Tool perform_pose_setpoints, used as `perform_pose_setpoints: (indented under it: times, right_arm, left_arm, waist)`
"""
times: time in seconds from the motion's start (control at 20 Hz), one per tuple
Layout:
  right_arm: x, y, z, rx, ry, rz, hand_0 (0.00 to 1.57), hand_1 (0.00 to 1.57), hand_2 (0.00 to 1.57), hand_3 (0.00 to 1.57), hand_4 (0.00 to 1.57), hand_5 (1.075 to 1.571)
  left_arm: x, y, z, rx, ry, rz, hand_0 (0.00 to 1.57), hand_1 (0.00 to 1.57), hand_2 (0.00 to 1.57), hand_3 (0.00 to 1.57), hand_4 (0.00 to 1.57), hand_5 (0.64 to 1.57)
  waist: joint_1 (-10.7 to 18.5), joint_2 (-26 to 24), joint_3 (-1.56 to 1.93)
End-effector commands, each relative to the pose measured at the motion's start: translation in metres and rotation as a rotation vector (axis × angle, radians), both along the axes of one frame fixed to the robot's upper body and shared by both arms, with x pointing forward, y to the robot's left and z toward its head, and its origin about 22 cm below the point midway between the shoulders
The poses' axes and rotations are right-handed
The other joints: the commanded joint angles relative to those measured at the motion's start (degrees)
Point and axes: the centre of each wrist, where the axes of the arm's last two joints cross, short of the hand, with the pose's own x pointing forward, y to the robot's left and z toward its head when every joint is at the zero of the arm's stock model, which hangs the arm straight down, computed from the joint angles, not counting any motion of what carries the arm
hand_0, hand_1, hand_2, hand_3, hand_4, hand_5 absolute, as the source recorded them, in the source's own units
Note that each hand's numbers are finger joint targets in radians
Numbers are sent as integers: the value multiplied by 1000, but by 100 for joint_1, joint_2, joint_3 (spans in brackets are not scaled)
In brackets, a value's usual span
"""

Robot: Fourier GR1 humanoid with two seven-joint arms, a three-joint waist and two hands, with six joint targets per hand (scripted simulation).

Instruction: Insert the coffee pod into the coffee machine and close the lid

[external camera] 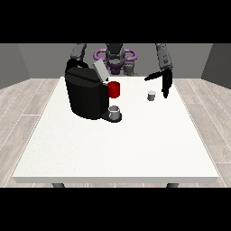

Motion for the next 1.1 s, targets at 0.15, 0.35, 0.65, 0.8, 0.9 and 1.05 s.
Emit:
perform_pose_setpoints:
  times: [0.15,0.35,0.65,0.8,0.9,1.05]
  right_arm:
    - [7,-12,-7,-3,44,-42,0,0,0,0,410,1571]
    - [4,-4,-10,-36,60,-15,0,0,0,0,427,1571]
    - [6,-12,-3,-18,57,9,0,0,0,0,453,1571]
    - [21,13,9,-1,24,-15,0,0,0,0,515,1571]
    - [13,13,-2,-20,59,7,0,0,0,0,527,1571]
    - [11,9,-7,0,65,-14,0,0,0,0,524,1571]
  left_arm:
    - [0,6,-18,104,56,-35,105,105,502,0,0,1571]
    - [10,2,-21,131,121,27,695,695,778,429,0,1571]
    - [1,22,-31,274,134,-6,580,580,719,472,0,1571]
    - [15,10,-22,339,60,-35,536,536,692,440,0,1571]
    - [18,-20,-35,363,86,-29,608,608,745,483,0,1571]
    - [12,-2,-39,396,57,-39,695,695,831,592,0,1571]
  waist:
    - [99,-105,1]
    - [-38,-188,1]
    - [-175,-105,-1]
    - [-104,90,-1]
    - [-196,-94,0]
    - [-83,-149,0]
